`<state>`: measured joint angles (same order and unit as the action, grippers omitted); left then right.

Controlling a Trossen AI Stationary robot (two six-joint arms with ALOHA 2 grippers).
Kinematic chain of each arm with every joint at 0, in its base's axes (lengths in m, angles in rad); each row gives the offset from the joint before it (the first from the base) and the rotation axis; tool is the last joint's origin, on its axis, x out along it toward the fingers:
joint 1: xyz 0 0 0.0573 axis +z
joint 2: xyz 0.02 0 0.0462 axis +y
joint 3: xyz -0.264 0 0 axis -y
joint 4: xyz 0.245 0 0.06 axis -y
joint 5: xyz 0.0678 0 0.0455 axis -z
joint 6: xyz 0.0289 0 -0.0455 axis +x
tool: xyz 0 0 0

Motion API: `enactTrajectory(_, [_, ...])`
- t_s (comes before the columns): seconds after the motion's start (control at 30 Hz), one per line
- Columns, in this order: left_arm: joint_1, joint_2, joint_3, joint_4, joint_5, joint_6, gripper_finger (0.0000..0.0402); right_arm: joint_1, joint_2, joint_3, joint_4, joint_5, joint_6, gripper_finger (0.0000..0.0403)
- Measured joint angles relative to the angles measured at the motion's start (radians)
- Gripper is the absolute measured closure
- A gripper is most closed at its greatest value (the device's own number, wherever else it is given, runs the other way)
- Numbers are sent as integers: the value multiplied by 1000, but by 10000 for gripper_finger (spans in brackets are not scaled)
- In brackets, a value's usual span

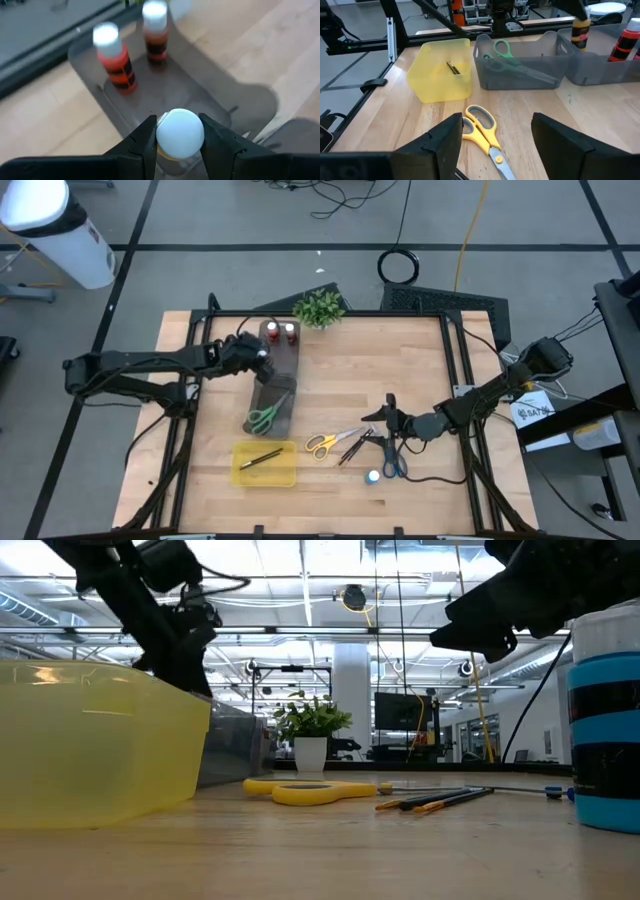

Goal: Pick & Place Paint Supplies
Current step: Put the yellow paint bottle into the top black bin, then put the blue paint bottle into the top black bin

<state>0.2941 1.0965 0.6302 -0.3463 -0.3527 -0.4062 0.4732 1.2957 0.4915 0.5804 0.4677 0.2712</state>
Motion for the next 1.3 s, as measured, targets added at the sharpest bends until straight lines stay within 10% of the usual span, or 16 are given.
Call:
enactTrajectory(0.6, [15, 36, -74, 55, 87, -71, 274, 0, 0, 0, -2, 2, -3, 187])
enactTrajectory(0.93, [15, 33, -55, 55, 98, -71, 106, -1, 0, 0, 77, 2, -57, 186])
enactTrajectory(1.3, [7, -20, 36, 61, 199, -25, 62, 31, 0, 0, 50, -1, -171, 185])
